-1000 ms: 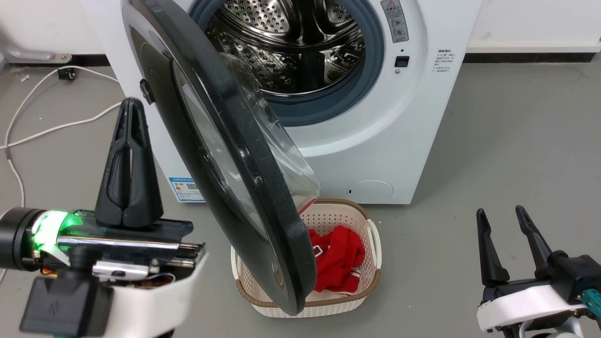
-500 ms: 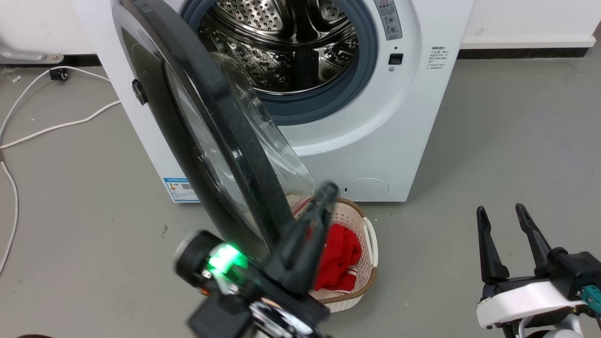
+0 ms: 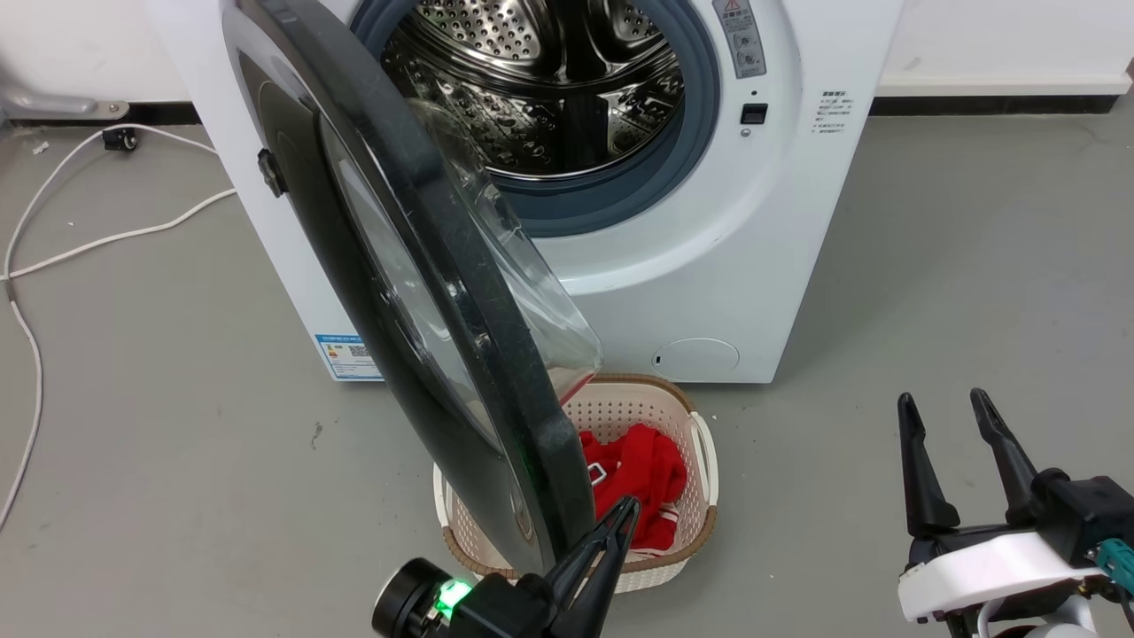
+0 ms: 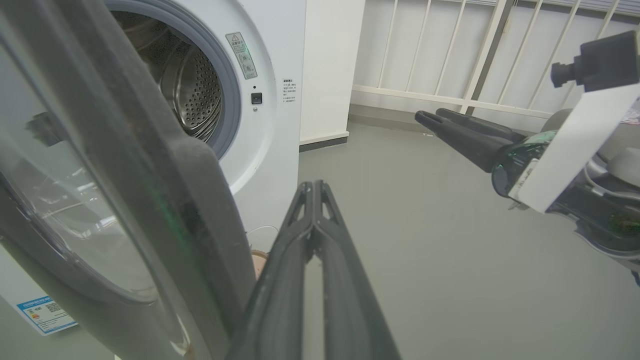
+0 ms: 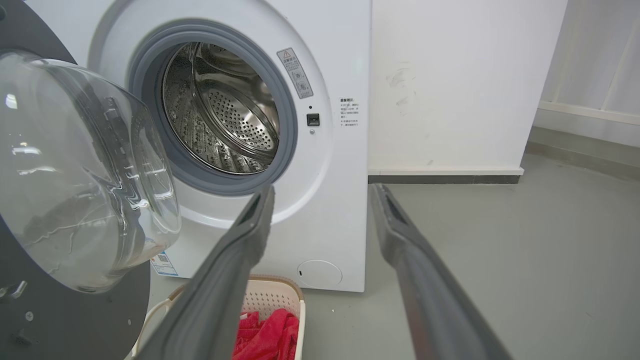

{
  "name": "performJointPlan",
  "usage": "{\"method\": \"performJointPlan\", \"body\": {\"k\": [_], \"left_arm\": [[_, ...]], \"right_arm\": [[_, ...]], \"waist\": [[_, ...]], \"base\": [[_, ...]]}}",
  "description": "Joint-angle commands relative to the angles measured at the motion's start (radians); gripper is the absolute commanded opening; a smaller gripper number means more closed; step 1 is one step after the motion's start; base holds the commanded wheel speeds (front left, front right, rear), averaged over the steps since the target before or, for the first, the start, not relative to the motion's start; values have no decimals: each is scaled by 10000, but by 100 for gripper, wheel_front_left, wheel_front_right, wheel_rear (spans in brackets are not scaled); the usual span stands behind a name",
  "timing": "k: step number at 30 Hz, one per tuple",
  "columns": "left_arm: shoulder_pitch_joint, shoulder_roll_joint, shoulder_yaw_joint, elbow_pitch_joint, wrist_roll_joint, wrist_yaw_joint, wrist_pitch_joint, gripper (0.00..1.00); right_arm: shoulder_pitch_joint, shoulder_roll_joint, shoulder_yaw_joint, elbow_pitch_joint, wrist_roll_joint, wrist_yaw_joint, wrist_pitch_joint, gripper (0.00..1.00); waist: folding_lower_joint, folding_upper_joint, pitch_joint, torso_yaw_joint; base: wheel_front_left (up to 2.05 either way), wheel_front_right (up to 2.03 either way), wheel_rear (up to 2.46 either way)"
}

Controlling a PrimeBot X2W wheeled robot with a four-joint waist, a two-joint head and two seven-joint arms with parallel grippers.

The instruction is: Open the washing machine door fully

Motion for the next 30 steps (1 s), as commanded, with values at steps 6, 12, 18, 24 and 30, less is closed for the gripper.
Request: {"method": "performJointPlan", "body": {"k": [6,12,18,24,30], "left_arm": [[-731,-193,156,874,-17,223,-654,0],[-1523,-385,278,1709,-195,469,-1137,0],[-1905,-400,502,2404,-449,851,-1371,0],[-1898,-367,499,2534,-508,997,-1445,0],[-1678,-201,551,2379,-469,1171,-1395,0]], "right_arm": [[-39,24,65,13,36,-7,59,100],[-97,25,107,75,107,-7,68,100],[-131,25,209,149,298,-7,72,100],[-121,25,201,204,421,-5,46,100],[-185,25,238,158,312,-7,70,100]], "waist": [[0,0,59,32],[0,0,118,-26],[0,0,160,-130],[0,0,205,-138],[0,0,194,-25]], "base": [[0,0,0],[0,0,0],[0,0,0],[0,0,0],[0,0,0]]}}
